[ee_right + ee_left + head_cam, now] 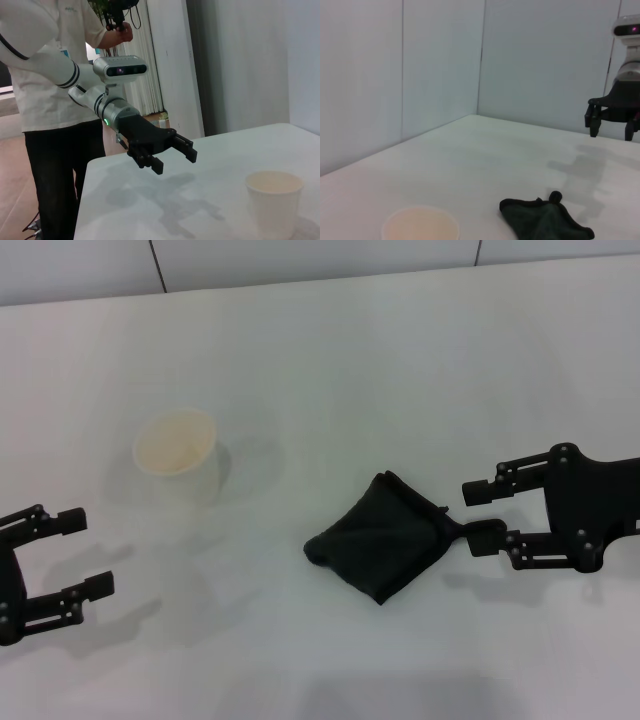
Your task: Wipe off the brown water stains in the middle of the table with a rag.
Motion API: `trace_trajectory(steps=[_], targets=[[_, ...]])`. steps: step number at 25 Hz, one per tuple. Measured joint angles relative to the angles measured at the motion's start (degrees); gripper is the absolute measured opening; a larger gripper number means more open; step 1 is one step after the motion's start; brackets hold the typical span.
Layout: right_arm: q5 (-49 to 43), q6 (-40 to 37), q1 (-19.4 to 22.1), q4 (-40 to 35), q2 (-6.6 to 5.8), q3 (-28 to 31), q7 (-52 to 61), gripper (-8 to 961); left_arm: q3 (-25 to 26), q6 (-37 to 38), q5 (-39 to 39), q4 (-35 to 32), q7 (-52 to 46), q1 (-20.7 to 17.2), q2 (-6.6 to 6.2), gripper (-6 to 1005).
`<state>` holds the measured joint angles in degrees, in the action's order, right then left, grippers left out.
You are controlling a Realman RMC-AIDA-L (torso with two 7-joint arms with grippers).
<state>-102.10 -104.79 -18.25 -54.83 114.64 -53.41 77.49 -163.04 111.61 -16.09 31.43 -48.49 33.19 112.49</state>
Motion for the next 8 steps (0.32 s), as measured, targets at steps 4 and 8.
trace_trajectory(steps=[4,8], targets=[[0.16,0.06,-0.24,0.03,0.08,0.42,-0.04,482,0.00,0.11,0.15,0.01,0.10,0.71,0.45,786],[0.23,-0.17,-0.40,0.07,0.15,0.97,-0.06,482,0.00,-0.26,1.07,0.14,0.15,1.76,1.25,786]])
